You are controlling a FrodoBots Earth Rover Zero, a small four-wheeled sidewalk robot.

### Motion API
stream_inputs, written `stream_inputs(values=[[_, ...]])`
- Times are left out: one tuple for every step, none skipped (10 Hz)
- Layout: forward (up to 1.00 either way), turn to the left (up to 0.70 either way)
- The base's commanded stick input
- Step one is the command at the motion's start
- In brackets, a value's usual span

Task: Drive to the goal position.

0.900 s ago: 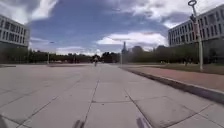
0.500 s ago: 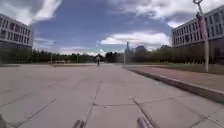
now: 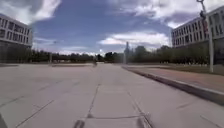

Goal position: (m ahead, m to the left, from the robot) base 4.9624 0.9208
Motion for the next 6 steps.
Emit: stream_inputs(values=[[0.70, 0.00], [0.70, 0.00], [0.70, 0.00], [0.70, 0.00], [0.70, 0.00], [0.70, 0.00]])
